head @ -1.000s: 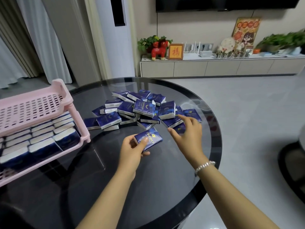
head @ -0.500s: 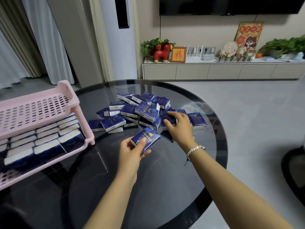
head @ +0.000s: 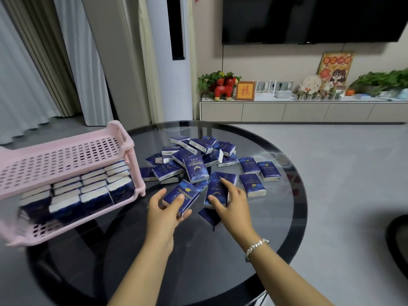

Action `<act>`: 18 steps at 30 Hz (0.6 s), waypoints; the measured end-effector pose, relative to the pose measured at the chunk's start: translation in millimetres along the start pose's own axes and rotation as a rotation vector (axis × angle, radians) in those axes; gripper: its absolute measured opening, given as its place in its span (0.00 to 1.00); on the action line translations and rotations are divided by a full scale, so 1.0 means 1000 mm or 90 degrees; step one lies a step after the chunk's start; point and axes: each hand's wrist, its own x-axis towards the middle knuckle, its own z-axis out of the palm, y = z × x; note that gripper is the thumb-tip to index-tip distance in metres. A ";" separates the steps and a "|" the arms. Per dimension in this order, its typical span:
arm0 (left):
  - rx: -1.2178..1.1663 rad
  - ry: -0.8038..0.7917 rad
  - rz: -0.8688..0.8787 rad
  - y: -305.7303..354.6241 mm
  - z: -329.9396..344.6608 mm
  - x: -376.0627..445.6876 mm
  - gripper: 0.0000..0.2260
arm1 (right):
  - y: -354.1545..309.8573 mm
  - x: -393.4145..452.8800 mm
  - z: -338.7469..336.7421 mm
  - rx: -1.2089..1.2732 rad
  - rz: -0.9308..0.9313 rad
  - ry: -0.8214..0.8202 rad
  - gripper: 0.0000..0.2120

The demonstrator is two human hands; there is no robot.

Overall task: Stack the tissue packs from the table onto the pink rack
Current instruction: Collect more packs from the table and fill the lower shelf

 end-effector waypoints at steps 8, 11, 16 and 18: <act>0.025 -0.048 -0.053 0.017 -0.048 -0.015 0.12 | -0.020 -0.025 0.006 -0.022 0.093 -0.075 0.30; 0.048 -0.061 -0.052 0.020 -0.061 -0.021 0.14 | -0.019 -0.028 0.009 -0.080 0.087 -0.053 0.26; 0.088 -0.049 -0.040 0.015 -0.069 -0.026 0.13 | -0.019 -0.037 0.012 -0.107 0.061 0.020 0.25; 0.088 -0.053 -0.049 0.014 -0.069 -0.024 0.11 | -0.020 -0.038 0.013 -0.046 0.069 0.024 0.24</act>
